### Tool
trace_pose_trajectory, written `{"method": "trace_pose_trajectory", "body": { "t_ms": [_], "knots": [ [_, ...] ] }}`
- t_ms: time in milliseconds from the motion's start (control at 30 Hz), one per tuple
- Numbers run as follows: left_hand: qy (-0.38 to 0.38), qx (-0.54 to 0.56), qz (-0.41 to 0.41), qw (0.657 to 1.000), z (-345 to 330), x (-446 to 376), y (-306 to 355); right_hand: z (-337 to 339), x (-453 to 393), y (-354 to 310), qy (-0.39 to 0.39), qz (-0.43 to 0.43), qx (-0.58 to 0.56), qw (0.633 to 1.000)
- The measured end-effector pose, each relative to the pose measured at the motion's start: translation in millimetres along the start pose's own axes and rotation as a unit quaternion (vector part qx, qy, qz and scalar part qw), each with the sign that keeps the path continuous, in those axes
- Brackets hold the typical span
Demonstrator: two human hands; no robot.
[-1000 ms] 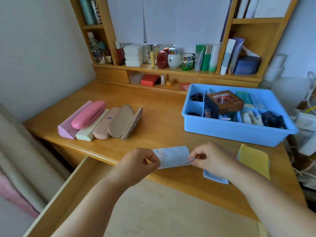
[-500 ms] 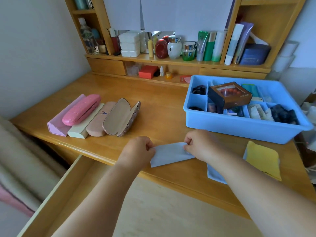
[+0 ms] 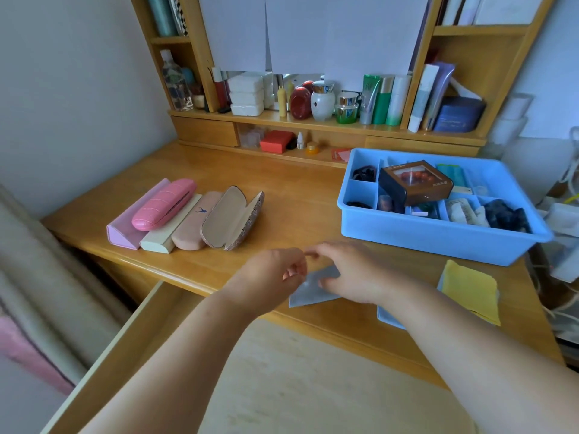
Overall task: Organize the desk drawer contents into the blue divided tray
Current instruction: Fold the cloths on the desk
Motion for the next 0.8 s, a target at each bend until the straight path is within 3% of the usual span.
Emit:
{"method": "trace_pose_trajectory", "body": {
  "t_ms": [100,167,200,300,400,467,600,800],
  "knots": [
    [0.079,0.043,-0.052,0.995,23,11,22,11,13,-5,0.003,-0.025,-0.059,0.998],
    [0.156,0.179,0.006,0.972,35,22,18,12,27,-7,-0.014,-0.042,-0.163,0.986],
    [0.157,0.282,0.06,0.945,31,29,14,12,36,-8,-0.021,-0.051,-0.226,0.973],
    [0.004,0.511,0.178,0.841,-15,53,21,7,62,-9,-0.023,-0.073,-0.393,0.916],
    [-0.041,0.563,0.206,0.799,-42,75,38,3,83,-9,-0.001,-0.091,-0.425,0.9],
    [-0.012,0.561,0.21,0.801,-46,84,46,3,96,-7,0.028,-0.106,-0.408,0.907],
    [0.038,0.504,0.211,0.836,-36,91,58,9,116,-2,0.056,-0.121,-0.392,0.91],
    [0.084,0.462,0.152,0.87,-12,91,83,19,139,0,0.032,-0.107,-0.479,0.871]
  ]
}}
Point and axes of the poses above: each hand's wrist, its own x-axis away from the middle knuckle, its own z-axis out of the back of the hand, y = z × x, the point moved 7 cm from there along -x, towards the middle knuckle, and after that the axes turned 4 degrees about -z, right-handed, at the moved point
